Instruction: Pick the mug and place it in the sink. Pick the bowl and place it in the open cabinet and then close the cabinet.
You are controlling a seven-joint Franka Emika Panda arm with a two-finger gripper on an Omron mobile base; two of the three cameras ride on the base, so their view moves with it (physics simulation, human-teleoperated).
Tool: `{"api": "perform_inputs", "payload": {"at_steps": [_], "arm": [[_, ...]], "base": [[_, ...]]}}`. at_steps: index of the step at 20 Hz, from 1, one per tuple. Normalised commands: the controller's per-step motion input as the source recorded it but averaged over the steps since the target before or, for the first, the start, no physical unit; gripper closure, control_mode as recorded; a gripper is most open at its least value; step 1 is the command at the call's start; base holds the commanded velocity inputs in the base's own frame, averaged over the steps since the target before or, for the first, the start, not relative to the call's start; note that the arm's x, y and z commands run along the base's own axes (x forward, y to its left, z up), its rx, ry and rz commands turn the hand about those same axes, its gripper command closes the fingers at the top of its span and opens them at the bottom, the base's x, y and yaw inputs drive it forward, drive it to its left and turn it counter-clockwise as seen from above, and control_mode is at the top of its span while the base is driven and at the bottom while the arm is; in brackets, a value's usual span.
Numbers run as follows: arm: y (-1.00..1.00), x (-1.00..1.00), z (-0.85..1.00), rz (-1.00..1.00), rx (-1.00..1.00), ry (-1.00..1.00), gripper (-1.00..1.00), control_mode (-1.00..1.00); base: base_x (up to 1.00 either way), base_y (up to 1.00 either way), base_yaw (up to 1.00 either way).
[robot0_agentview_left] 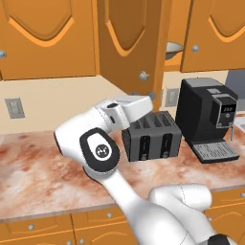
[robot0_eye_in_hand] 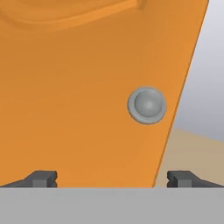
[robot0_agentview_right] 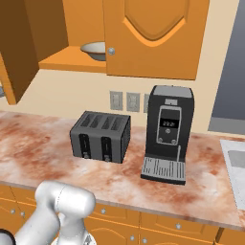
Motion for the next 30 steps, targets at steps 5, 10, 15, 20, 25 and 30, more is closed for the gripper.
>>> {"api": "perform_inputs", "payload": {"at_steps": [5,10,15,20,25,30], "arm": [[-0.45,0.44,0.0,0.02,0.0,0.0,-1.0,-1.0],[-0.54,0.43,0.0,0.04,0.01,0.0,-1.0,-1.0],[-0.77,0.31,0.0,0.06,0.05,0.0,-1.0,-1.0],[-0.63,0.42,0.0,0.08,0.05,0.0,-1.0,-1.0],[-0.44,0.58,0.0,0.13,0.01,0.0,-1.0,-1.0],[-0.45,0.35,0.0,0.14,0.01,0.0,-1.0,-1.0]], "base": [[0.0,0.0,0.0],[0.0,0.0,0.0],[0.0,0.0,0.0],[0.0,0.0,0.0],[0.0,0.0,0.0],[0.0,0.0,0.0]]}}
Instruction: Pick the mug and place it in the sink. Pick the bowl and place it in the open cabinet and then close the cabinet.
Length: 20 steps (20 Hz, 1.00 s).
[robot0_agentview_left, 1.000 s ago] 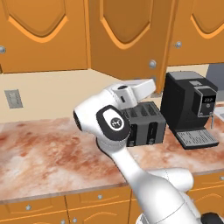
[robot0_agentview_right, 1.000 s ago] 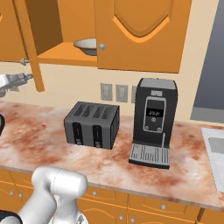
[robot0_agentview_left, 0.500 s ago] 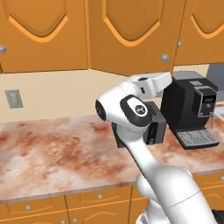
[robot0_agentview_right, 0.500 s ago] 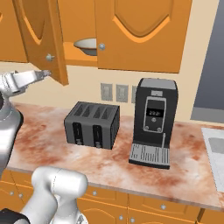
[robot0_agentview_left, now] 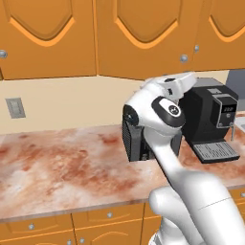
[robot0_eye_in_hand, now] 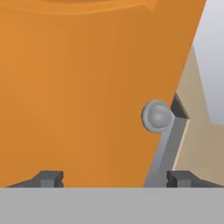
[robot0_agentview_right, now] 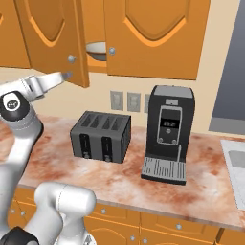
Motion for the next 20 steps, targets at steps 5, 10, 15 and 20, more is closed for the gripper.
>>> {"api": "perform_inputs", "payload": {"at_steps": [5,10,15,20], "arm": [[-0.52,0.11,0.0,0.15,0.04,0.0,-1.0,-1.0],[-0.51,0.29,0.0,0.13,0.06,0.0,-1.0,-1.0],[-0.59,0.3,0.0,0.15,0.11,0.0,-1.0,-1.0],[-0.61,0.2,0.0,0.15,0.17,0.0,-1.0,-1.0]], "base": [[0.0,0.0,0.0],[0.0,0.0,0.0],[0.0,0.0,0.0],[0.0,0.0,0.0]]}}
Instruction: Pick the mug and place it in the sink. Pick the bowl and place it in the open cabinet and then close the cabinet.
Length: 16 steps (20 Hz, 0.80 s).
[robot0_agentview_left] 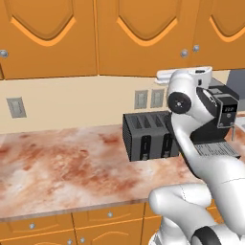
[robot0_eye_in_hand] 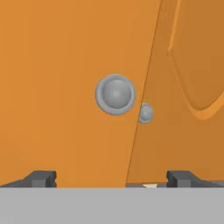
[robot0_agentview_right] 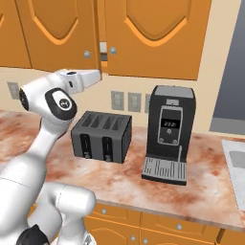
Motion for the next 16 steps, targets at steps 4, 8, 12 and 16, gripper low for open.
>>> {"api": "perform_inputs", "payload": {"at_steps": [4,8,12,16], "arm": [[-0.49,0.32,0.0,0.14,0.19,0.0,-1.0,-1.0],[-0.22,0.51,0.0,0.12,0.16,0.0,-1.0,-1.0],[-0.01,0.5,0.0,0.09,0.11,0.0,-1.0,-1.0],[0.0,0.46,0.0,0.08,0.1,0.0,-1.0,-1.0]], "base": [[0.0,0.0,0.0],[0.0,0.0,0.0],[0.0,0.0,0.0],[0.0,0.0,0.0]]}}
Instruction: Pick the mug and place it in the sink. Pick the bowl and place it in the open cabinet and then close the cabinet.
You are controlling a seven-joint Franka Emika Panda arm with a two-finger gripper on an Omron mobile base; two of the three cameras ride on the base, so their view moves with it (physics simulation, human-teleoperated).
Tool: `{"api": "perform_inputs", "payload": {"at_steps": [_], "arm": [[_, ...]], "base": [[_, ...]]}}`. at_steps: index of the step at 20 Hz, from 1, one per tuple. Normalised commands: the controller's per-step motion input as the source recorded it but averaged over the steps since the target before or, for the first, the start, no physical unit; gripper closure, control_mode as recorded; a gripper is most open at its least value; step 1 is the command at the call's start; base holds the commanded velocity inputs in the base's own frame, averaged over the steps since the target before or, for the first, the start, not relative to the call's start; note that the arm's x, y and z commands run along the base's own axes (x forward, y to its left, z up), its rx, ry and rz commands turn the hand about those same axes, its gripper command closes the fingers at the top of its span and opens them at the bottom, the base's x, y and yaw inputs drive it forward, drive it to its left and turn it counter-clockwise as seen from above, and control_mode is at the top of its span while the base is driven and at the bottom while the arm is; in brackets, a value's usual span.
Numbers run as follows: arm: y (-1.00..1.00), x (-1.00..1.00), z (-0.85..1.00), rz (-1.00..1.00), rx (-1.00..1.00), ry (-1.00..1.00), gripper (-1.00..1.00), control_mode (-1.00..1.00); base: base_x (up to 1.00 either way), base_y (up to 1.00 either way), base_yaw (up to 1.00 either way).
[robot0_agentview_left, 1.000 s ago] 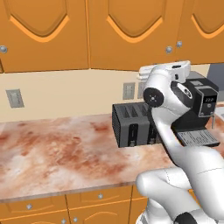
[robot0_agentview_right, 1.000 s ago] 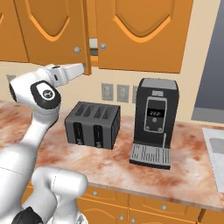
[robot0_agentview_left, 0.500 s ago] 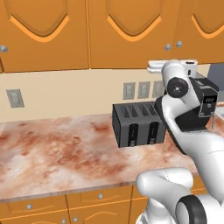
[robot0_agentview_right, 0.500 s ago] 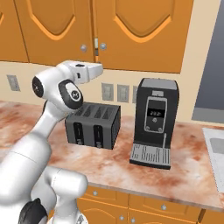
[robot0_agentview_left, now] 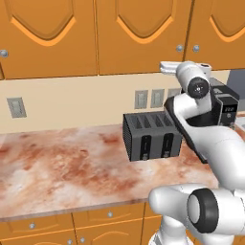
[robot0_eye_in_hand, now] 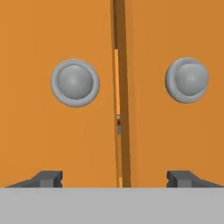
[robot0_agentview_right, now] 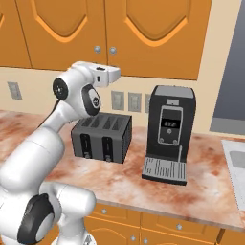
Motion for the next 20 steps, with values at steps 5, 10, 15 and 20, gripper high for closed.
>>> {"api": "perform_inputs", "payload": {"at_steps": [5,10,15,20], "arm": [[-0.05,0.65,0.0,0.11,0.07,-0.02,-1.0,-1.0],[-0.18,0.91,0.0,0.18,0.05,-0.06,-1.0,-1.0],[-0.16,1.0,0.0,0.27,0.02,-0.09,-1.0,-1.0],[0.34,0.99,-0.02,0.08,-0.03,-0.14,-1.0,-1.0]], "base": [[0.0,0.0,0.0],[0.0,0.0,0.0],[0.0,0.0,0.0],[0.0,0.0,0.0]]}}
